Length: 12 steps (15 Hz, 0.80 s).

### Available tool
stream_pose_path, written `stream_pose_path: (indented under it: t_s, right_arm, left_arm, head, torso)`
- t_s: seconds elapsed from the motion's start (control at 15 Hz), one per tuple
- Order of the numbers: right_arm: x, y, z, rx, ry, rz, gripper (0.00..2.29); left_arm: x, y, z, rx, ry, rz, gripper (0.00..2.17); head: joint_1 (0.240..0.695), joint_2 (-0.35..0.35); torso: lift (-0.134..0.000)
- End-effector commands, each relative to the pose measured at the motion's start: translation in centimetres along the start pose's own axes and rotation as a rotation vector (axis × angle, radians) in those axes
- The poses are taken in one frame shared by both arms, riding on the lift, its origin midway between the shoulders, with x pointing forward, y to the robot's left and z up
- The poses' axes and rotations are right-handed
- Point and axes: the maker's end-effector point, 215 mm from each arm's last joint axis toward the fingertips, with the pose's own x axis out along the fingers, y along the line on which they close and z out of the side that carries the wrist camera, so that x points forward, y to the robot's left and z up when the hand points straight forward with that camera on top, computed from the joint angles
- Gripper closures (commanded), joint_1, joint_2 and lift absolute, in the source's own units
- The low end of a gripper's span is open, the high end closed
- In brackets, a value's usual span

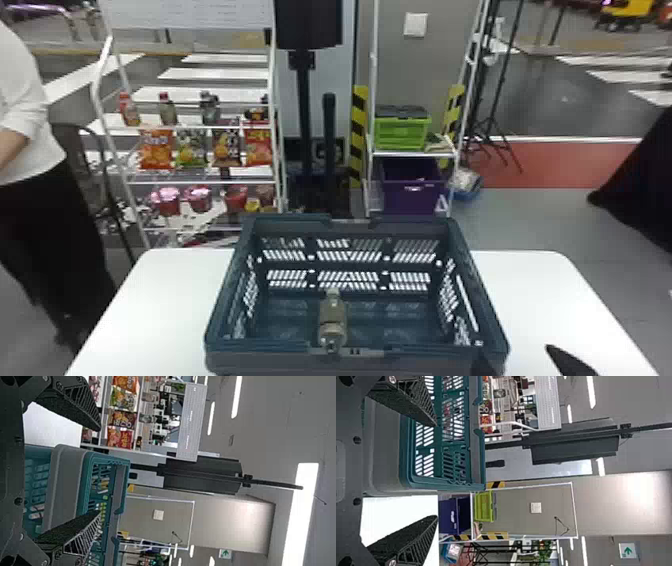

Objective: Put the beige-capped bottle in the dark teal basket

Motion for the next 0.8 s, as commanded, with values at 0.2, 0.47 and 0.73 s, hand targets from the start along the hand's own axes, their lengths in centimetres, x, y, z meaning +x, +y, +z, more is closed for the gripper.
stream_pose_path:
  t_s: [0.2,0.47,0.73]
  right_arm:
    - [-0.1,-0.1,0.0,-0.003,0.0,0.0,0.05]
    - [-0.3,-0.1,-0.4,-0.003,0.014,0.0,0.06]
    - [-1.1,-0.4,-1.0,-0.014,0.033,0.004,0.06]
  left_arm:
    - [-0.1,0.0,-0.3,0.009,0.011,-0.003,0.15]
    - [-0.1,-0.2,-0.6,0.012,0.018,-0.005,0.15]
    - [-0.2,-0.3,-0.5,0.012,0.018,-0.007,0.15]
  head:
    - [0.499,0.0]
    - [0.499,0.0]
    - [0.499,0.0]
  torso:
    - [0.0]
    - [0.0]
    - [0.0]
